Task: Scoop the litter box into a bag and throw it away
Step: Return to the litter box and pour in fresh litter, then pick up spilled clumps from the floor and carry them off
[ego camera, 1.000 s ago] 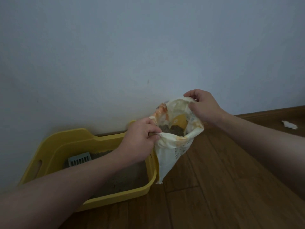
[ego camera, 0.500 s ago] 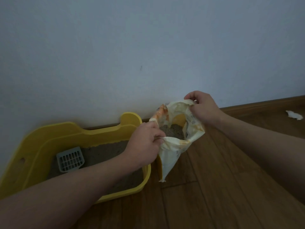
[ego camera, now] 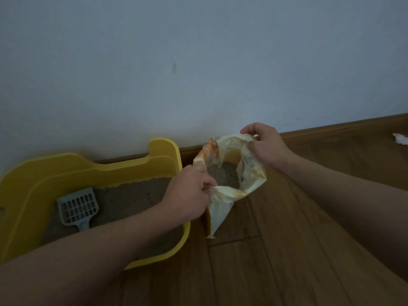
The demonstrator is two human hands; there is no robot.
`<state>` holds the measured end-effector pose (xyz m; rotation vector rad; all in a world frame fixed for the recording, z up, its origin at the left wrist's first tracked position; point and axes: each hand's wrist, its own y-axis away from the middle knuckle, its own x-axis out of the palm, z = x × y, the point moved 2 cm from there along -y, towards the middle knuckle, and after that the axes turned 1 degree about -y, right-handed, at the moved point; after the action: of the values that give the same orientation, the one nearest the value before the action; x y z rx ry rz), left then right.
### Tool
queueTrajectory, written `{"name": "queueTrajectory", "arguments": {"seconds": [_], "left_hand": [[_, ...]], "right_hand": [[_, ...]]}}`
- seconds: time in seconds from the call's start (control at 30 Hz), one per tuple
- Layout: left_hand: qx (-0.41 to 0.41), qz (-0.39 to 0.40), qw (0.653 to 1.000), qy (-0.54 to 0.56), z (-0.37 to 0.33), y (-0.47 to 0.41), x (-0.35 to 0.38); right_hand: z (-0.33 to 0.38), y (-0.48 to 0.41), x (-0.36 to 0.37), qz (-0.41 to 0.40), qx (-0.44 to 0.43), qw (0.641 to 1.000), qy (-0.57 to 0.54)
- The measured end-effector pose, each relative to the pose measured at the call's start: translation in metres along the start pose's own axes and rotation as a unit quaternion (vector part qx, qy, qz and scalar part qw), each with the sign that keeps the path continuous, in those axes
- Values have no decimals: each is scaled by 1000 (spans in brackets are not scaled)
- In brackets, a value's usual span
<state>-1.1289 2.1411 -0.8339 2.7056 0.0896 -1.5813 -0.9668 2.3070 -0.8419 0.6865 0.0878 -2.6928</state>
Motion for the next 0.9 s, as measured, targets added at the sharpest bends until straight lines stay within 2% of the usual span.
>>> {"name": "queueTrajectory", "arguments": {"seconds": [0.2, 0.9], "left_hand": [[19, 70, 996, -49, -1, -5, 11], [-2, 82, 994, -73, 2, -20, 20]], "right_hand": [[-15, 5, 6, 26, 10, 1000, 14], [-29, 5, 9, 36, -5, 994, 99]]}}
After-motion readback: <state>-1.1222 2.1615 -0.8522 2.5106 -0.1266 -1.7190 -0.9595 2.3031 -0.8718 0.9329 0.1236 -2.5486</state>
